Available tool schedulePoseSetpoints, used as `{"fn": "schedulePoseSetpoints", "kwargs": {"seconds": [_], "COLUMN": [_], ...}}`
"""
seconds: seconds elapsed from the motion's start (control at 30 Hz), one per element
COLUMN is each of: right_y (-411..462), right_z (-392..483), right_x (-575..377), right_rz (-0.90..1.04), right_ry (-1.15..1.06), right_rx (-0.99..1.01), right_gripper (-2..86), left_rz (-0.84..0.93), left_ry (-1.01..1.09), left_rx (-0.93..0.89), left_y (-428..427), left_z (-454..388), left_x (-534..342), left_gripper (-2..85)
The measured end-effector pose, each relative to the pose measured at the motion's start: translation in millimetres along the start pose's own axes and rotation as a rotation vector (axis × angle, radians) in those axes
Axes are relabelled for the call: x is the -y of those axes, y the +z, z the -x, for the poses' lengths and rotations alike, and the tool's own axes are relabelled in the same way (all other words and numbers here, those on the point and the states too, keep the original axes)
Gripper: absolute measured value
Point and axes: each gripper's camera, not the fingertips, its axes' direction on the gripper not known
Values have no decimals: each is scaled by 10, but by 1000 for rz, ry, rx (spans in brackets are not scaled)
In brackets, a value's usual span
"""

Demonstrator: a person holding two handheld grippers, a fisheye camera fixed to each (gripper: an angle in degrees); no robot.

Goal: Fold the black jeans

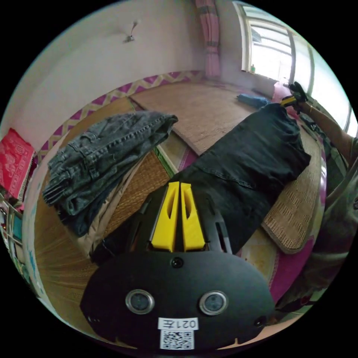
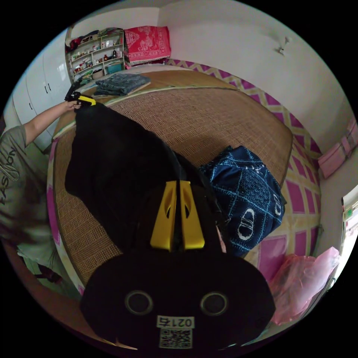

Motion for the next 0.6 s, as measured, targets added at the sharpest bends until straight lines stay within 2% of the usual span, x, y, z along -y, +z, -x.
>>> {"fn": "schedulePoseSetpoints", "kwargs": {"seconds": [0.13,0.2,0.37,0.43,0.6], "right_y": [-364,-779,-1519,-1583,-1085], "right_z": [165,379,1030,1271,1696], "right_x": [-195,-519,-1571,-1973,-2796], "right_rz": [-67,-164,-340,-331,-127], "right_ry": [-44,-73,-114,-95,-4], "right_rx": [15,40,94,109,182], "right_gripper": [-7,-7,-7,-7,-5], "left_rz": [-211,-308,-388,-384,-349], "left_ry": [6,49,83,52,-44], "left_rx": [-39,-55,-90,-124,-325], "left_y": [-707,-1245,-1997,-2085,-1920], "left_z": [-131,-342,-805,-908,-1117], "left_x": [-249,-504,-1272,-1601,-2408], "left_gripper": [-9,-9,-9,-9,-9]}}
